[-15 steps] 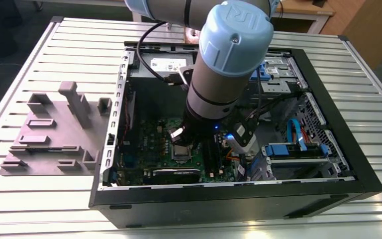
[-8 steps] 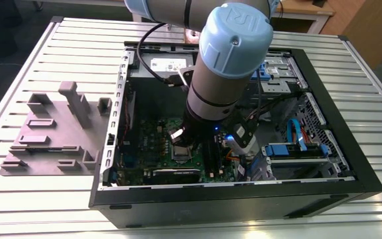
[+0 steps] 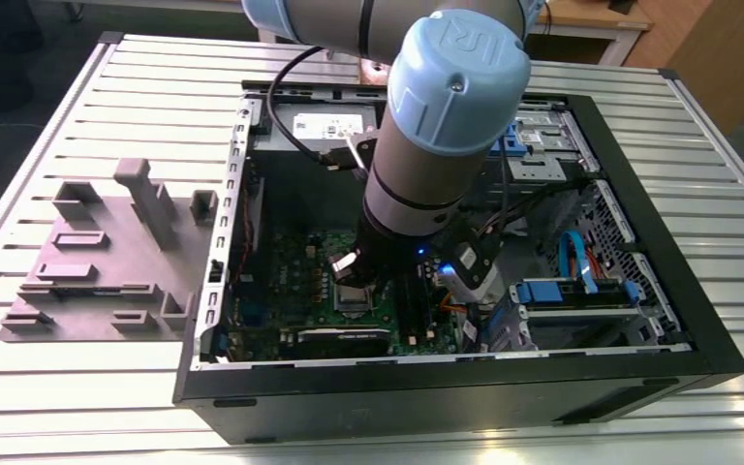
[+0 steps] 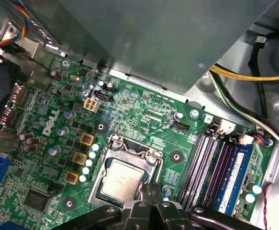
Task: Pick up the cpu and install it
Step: 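Install the first cpu locking lever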
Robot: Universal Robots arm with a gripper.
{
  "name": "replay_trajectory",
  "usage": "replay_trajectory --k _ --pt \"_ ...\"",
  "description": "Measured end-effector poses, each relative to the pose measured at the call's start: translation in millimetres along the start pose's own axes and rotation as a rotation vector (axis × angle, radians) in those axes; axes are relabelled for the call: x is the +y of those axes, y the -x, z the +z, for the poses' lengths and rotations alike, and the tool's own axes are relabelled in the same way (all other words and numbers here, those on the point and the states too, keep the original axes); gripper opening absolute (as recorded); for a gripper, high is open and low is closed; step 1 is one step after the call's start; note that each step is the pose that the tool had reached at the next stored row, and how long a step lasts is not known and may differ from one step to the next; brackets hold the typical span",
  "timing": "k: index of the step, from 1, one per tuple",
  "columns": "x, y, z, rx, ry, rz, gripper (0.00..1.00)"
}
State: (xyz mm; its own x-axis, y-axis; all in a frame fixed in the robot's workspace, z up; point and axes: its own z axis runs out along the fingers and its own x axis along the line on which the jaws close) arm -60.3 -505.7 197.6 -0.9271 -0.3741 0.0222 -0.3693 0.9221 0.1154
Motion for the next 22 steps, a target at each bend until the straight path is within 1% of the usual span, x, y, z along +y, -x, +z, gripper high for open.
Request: replay_trajectory --k 3,8,15,22 --pt "-0.9 -0.3 0.4 -0.0004 0.0005 0.000 0.10" --pt "-2.0 -0.7 1.5 0.0004 -0.0009 0.000 0.10" --pt "-3.1 -0.7 7.2 0.0013 -0.0029 0.000 0.10" --pt "-3.9 0.5 10.7 0.0030 -0.0067 0.001 0.10"
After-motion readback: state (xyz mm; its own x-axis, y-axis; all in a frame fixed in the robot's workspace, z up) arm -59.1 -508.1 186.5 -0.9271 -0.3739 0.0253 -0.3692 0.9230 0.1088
